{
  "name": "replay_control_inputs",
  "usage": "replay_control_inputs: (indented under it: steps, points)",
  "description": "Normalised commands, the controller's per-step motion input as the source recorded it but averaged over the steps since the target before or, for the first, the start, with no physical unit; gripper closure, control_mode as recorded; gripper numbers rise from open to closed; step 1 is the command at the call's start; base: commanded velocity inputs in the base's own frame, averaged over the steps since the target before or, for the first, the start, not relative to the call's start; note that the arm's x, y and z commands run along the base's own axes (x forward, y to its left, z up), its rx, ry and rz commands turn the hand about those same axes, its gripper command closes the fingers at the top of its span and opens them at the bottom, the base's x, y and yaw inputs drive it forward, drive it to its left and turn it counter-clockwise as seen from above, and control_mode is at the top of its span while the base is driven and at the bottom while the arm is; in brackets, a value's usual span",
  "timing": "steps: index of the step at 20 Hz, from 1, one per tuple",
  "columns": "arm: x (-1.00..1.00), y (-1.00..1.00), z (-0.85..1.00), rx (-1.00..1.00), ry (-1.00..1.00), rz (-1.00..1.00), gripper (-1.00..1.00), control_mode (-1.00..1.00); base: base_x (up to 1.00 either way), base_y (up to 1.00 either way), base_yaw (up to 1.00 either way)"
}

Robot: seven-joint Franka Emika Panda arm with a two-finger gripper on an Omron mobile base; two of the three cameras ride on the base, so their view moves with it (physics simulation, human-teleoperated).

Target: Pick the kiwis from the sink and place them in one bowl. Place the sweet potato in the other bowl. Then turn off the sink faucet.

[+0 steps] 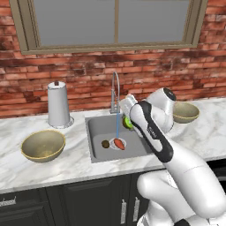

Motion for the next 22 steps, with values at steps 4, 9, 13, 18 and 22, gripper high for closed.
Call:
replay_control_inputs:
  steps: [4,9,13,18,22]
  points:
    - [0.35,0.80,0.06,-0.01,0.00,0.16,1.00,-1.00,0.00,0.00,0.00]
    - [0.47,0.66,0.02,0.00,0.00,0.11,1.00,-1.00,0.00,0.00,0.00]
    - [0.41,0.74,0.00,0.00,0.06,0.09,1.00,-1.00,0.00,0.00,0.00]
    - [0.40,0.89,0.00,-0.02,0.11,0.06,1.00,-1.00,0.00,0.00,0.00]
    - [0.38,0.83,0.00,-0.02,0.11,0.05,1.00,-1.00,0.00,0.00,0.00]
